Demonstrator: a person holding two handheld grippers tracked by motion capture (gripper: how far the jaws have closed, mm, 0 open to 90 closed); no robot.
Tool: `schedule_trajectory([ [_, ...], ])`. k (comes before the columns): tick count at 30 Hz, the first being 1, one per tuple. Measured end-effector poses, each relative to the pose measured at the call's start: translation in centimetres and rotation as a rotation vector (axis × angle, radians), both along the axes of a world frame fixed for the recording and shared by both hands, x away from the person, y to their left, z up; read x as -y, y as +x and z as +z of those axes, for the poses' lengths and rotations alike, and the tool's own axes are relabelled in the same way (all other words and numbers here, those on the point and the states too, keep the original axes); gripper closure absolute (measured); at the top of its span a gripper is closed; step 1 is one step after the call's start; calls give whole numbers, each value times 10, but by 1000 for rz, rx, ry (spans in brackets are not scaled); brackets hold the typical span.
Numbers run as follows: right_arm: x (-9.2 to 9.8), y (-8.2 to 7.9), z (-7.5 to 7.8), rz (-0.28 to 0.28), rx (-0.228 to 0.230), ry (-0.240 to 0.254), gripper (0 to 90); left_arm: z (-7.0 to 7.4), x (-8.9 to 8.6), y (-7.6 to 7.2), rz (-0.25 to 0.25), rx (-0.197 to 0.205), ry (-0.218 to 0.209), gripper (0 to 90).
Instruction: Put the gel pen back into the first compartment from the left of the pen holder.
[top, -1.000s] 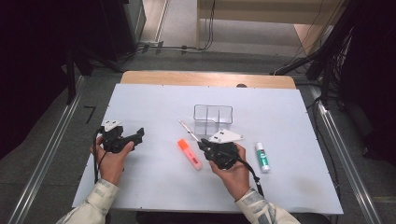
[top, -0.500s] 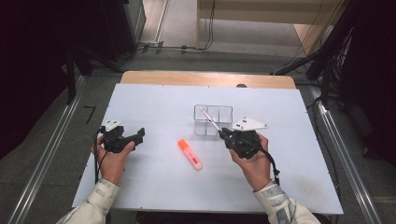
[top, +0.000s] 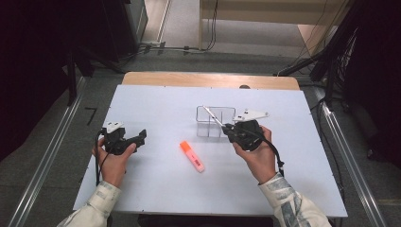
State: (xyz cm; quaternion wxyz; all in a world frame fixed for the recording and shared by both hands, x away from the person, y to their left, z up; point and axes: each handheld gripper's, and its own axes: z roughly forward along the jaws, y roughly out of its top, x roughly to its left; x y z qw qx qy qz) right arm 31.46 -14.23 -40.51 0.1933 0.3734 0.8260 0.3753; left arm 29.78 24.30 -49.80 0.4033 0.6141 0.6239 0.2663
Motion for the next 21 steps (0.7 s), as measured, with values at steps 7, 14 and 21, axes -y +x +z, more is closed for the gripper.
schedule_trajectory([
  [7,-1,4,-2,0,-11,6,788,0,0,0,-1,-2,-1,154],
  [14,0,4,-3,0,-18,5,787,0,0,0,-1,1,1,154],
  [21,0,5,-2,0,-21,9,786,0,0,0,-1,1,0,154],
])
